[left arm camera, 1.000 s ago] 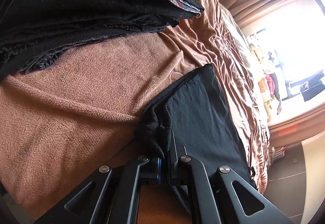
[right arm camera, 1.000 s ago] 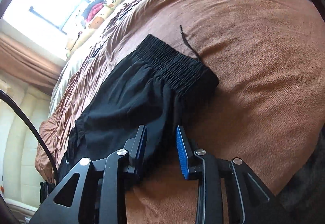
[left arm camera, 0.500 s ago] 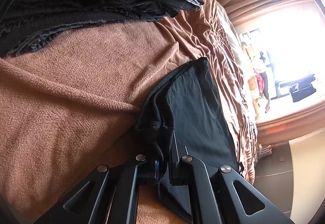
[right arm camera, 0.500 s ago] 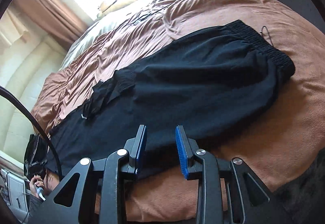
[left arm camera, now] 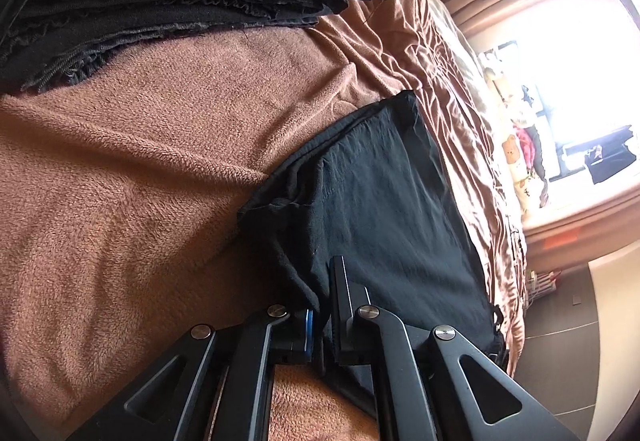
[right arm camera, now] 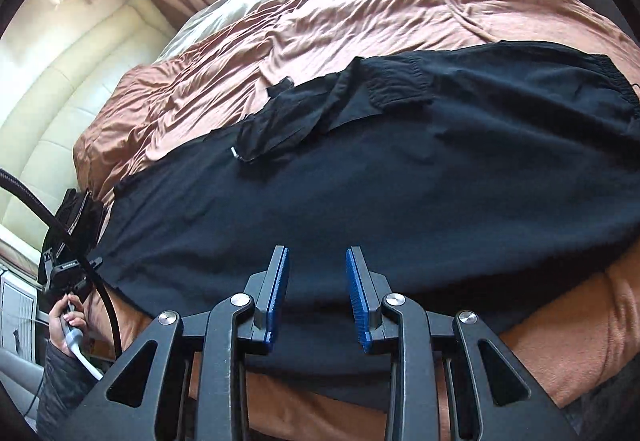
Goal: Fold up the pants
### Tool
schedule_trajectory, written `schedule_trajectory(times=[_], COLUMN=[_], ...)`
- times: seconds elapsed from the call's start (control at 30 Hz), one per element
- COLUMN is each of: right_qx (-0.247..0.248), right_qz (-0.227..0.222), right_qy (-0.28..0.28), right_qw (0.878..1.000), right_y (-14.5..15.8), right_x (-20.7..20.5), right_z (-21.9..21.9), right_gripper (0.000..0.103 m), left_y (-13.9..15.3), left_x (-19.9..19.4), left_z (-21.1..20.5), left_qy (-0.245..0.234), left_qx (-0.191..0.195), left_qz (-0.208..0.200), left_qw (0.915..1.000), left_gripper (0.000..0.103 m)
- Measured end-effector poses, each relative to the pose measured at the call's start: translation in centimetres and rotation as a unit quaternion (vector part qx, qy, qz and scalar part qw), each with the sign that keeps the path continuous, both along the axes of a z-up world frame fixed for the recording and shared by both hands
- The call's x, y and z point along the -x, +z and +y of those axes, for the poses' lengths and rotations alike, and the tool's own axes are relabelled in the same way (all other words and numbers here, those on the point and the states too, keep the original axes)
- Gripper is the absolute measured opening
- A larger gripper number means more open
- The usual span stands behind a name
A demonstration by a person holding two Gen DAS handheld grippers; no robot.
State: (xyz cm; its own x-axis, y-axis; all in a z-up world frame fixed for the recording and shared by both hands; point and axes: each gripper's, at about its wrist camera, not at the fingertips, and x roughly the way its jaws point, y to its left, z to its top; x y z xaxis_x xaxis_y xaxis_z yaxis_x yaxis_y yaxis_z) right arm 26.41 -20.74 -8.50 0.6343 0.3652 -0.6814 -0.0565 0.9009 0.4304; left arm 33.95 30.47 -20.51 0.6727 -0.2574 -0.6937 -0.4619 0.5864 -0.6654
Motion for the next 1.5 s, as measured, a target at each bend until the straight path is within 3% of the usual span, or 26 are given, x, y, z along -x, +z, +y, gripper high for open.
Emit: schedule_trajectory(times=[0.23,0.47,0.83,1.2,1.5], right_qx=[0.025,0.048,0.084,0.085,0.099], right_qz=[0.010,0.020,0.065,0.044,0.057], right_qy=[0.045,0.080,0.130,0.108,0.087], right_qw=[0.999,0.995,0.986,0.990,0.990], right_y=[-0.6,-2.0,-4.8,-2.5,-3.4], right_x=[-2.4,-4.0,-2.5,-5.0,-8.9], right_z=[4.9,9.5,13.3,12.5,13.6], right_gripper=[0.026,0.016,0.011,0.009,0.009], left_y=[0.1,1.4,1.6,1.5,0.9], left_x=[-0.8,-0.8,-0.4,-0.2,0.0], left_z=[-0.2,0.2,0.4,0.6,0.8], left_qy=[0.001,-0.001,0.004,0.004,0.007], left_qx=[-0.022,-0.024,-0.017,-0.015,-0.011], left_qz=[-0.003,-0.024,-0.032,-0.033,-0.028], left_qw=[0.9998,0.9994,0.9993,0.9993,0.9995], left_gripper=[0.005,0.003,0.003,0.003,0.003])
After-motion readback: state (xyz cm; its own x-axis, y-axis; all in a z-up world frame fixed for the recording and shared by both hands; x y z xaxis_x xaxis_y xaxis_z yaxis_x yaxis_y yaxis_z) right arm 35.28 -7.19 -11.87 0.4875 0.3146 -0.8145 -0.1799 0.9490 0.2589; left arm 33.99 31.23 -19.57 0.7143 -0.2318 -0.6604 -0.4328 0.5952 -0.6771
